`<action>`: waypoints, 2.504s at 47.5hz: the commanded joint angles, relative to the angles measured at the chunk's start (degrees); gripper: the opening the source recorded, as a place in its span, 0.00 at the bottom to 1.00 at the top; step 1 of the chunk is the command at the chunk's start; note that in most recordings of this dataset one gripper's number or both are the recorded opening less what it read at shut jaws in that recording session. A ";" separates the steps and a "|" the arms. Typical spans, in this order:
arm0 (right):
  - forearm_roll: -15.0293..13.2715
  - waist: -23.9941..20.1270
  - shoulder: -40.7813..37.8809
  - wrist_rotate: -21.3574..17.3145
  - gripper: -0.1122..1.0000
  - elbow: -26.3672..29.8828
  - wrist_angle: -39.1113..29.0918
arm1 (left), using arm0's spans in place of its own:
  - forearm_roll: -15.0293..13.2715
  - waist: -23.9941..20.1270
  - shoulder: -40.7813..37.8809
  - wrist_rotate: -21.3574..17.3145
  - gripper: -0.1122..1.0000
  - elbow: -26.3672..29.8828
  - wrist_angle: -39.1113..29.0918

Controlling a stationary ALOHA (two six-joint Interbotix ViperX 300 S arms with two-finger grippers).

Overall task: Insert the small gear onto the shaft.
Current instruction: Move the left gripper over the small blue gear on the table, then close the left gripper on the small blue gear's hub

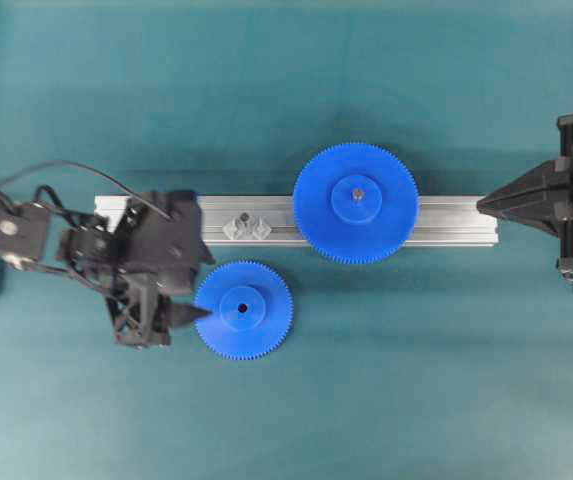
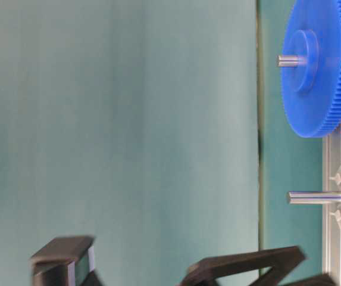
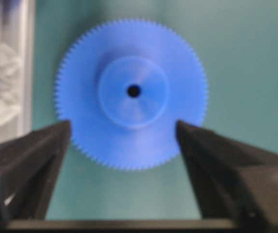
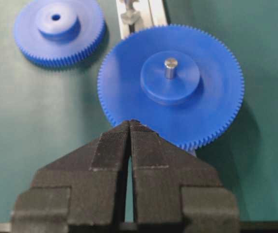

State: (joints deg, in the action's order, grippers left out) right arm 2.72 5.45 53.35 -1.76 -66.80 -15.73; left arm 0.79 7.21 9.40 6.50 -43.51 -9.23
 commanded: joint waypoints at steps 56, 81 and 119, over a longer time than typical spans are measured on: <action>-0.09 0.09 5.10 -0.70 0.13 -0.44 -3.43 | 0.09 0.35 -17.23 0.44 0.93 15.38 -12.57; -0.09 0.70 5.01 -0.70 0.13 -0.88 -3.16 | 0.18 0.18 -17.75 0.53 0.93 15.47 -12.74; -0.09 0.70 5.01 -0.70 0.13 -1.05 -3.08 | 0.18 0.18 -19.86 0.26 0.93 16.79 -15.47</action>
State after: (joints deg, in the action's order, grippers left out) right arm 2.72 6.06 58.80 -1.93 -68.47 -19.25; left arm 0.88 7.47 -10.81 6.77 -27.33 -23.82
